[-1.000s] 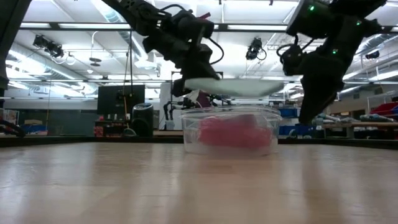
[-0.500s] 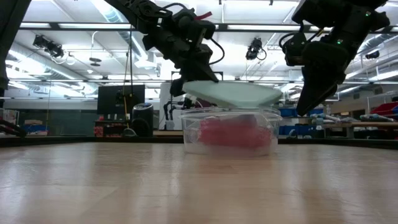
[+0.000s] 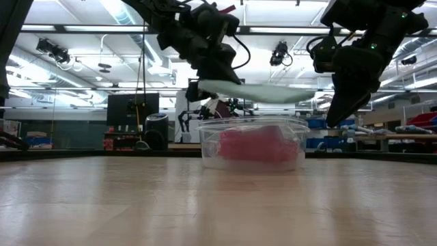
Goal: Roll bandage
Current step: Close the green tupperware
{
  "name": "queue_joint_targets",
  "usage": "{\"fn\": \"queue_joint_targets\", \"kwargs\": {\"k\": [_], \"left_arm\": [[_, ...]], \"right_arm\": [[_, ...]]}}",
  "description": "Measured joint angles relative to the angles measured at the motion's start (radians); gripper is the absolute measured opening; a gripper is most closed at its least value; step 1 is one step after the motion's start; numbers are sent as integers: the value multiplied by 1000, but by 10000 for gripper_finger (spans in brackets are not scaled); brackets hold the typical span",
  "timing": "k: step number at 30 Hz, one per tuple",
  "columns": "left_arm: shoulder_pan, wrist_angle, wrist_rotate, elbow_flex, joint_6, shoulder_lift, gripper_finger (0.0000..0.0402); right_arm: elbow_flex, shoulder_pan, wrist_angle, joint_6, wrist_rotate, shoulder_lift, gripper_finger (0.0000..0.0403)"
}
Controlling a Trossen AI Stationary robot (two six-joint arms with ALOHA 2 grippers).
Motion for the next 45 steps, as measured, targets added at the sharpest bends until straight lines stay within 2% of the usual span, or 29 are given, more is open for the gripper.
{"fn": "queue_joint_targets", "kwargs": {"k": [6,9,14,27,31,36,45], "left_arm": [[-16,-19,-176,0,33,0,3],[-15,-22,-209,0,49,0,3],[-16,-38,-166,-1,40,0,3],[-7,60,-11,-1,-26,-5,3],[-28,12,-36,-1,-26,-5,3],[-42,-23,-138,-1,0,-5,3],[-37,-40,-176,-1,21,-5,4]], "right_arm": [[0,0,9,0,0,0,148],[0,0,18,0,-6,0,148],[0,0,18,-11,-8,0,148],[0,1,18,-12,-9,0,148],[0,0,18,-18,-9,0,148],[0,1,21,-18,-18,0,148],[0,1,32,-18,-27,0,148]]}}
